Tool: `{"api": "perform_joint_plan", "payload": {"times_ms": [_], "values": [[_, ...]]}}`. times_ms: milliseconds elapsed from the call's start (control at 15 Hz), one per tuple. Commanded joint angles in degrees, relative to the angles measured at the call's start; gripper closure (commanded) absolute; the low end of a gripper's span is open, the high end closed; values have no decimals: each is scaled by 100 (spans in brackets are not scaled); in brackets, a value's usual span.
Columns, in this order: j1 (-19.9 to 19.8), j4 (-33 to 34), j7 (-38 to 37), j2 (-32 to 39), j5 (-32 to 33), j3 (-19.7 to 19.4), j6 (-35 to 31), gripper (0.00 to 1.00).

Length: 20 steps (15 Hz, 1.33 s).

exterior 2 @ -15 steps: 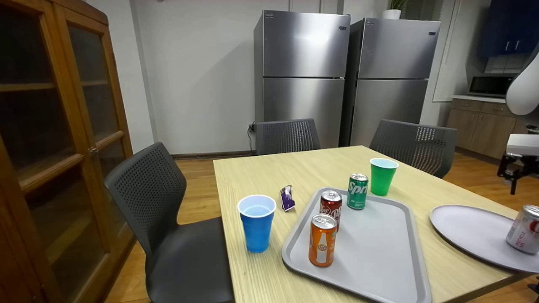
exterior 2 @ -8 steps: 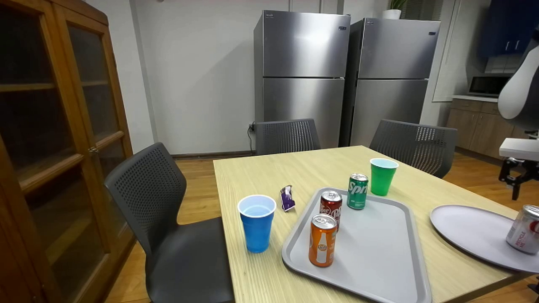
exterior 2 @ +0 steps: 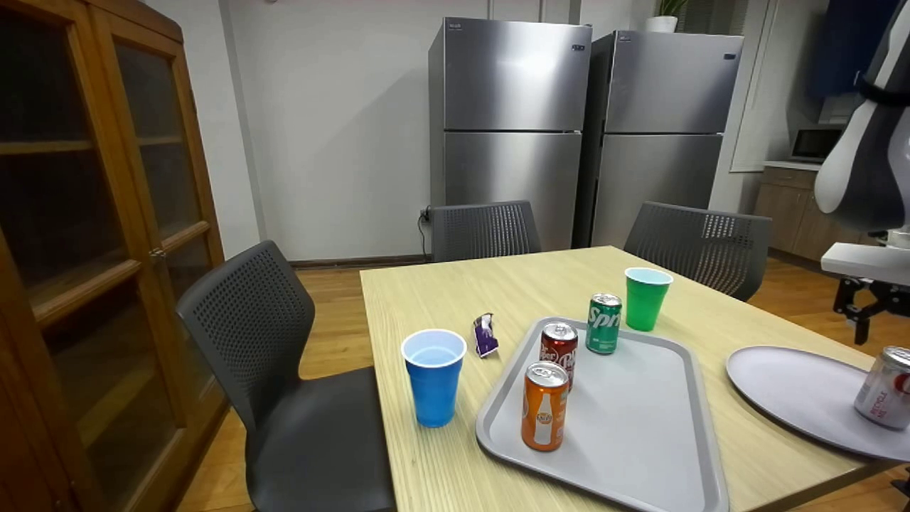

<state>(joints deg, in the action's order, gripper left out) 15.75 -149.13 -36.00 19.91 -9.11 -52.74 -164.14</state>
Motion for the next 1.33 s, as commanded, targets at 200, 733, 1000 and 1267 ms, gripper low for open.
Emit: {"api": "perform_joint_plan", "payload": {"times_ms": [200, 733, 1000, 1267], "values": [[-992, 597, -267, 653, -120, 858, 49, 0], [-1424, 913, -375, 1031, -102, 1219, 113, 0], [-1643, 977, -345, 984, -163, 1385, 312, 0], [-1868, 1050, -337, 943, -180, 1533, 536, 0]]}}
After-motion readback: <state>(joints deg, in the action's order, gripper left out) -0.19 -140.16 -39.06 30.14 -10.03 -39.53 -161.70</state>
